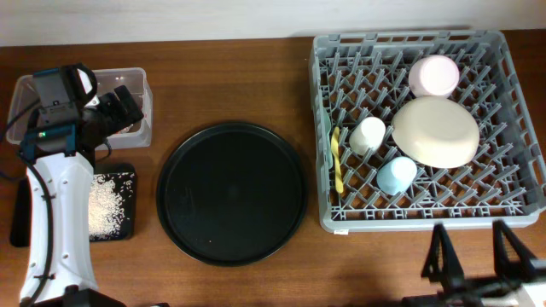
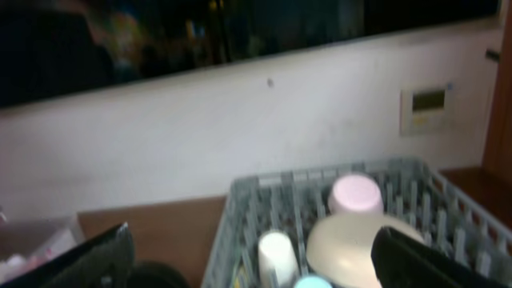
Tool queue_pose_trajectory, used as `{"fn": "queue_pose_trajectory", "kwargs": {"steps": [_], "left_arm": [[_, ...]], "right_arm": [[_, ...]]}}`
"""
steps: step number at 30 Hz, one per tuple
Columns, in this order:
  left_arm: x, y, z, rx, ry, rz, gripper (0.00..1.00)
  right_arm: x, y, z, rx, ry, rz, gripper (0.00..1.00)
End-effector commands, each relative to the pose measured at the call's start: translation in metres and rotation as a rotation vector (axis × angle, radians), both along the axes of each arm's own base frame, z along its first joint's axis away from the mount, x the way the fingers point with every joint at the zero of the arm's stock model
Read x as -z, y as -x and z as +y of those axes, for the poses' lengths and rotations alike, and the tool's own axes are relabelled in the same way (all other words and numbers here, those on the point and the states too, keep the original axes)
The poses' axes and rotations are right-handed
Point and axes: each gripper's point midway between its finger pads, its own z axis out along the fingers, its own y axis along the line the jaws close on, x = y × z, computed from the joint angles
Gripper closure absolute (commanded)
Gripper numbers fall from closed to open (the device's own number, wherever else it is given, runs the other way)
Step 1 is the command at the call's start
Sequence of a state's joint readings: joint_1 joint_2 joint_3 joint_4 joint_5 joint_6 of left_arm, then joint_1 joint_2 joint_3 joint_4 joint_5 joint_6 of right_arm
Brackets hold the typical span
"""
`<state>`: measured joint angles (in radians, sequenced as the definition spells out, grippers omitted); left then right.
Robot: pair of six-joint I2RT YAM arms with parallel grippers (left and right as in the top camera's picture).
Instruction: Sort waste into correct bins and load items into the dishwasher rack
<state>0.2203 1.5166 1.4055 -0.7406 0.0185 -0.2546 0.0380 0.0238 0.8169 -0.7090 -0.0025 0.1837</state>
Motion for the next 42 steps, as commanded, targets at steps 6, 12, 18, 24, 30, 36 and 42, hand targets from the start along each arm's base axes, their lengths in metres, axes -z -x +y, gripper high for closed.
{"fn": "queue_pose_trajectory", "kwargs": {"steps": [6, 12, 18, 24, 30, 36, 42], "left_arm": [[-0.007, -0.001, 0.002, -0.003, -0.005, -0.018, 0.01], [-0.007, -0.001, 0.002, -0.003, -0.005, -0.018, 0.01], [-0.007, -0.001, 0.002, -0.003, -0.005, -0.018, 0.01], [-0.007, -0.001, 0.002, -0.003, -0.005, -0.018, 0.01], [-0.007, -0.002, 0.002, -0.003, -0.005, -0.019, 0.01], [-0.007, -0.001, 0.002, -0.003, -0.005, -0.019, 0.01], [-0.007, -0.001, 0.002, -0.003, -0.005, -0.019, 0.01]], "right_arm": [[0.039, -0.076, -0.010, 0.068, -0.024, -0.218, 0.02], [0.079, -0.096, -0.010, 0.068, -0.026, -0.271, 0.02], [0.126, -0.110, -0.011, 0.074, -0.013, -0.148, 0.02], [0.162, -0.116, -0.011, 0.081, 0.093, 0.003, 0.02], [0.183, -0.117, -0.002, 0.032, 0.242, 0.079, 0.01], [0.191, -0.116, -0.002, 0.027, 0.242, 0.111, 0.02], [0.201, -0.116, -0.002, 0.022, 0.243, 0.155, 0.02]]}}
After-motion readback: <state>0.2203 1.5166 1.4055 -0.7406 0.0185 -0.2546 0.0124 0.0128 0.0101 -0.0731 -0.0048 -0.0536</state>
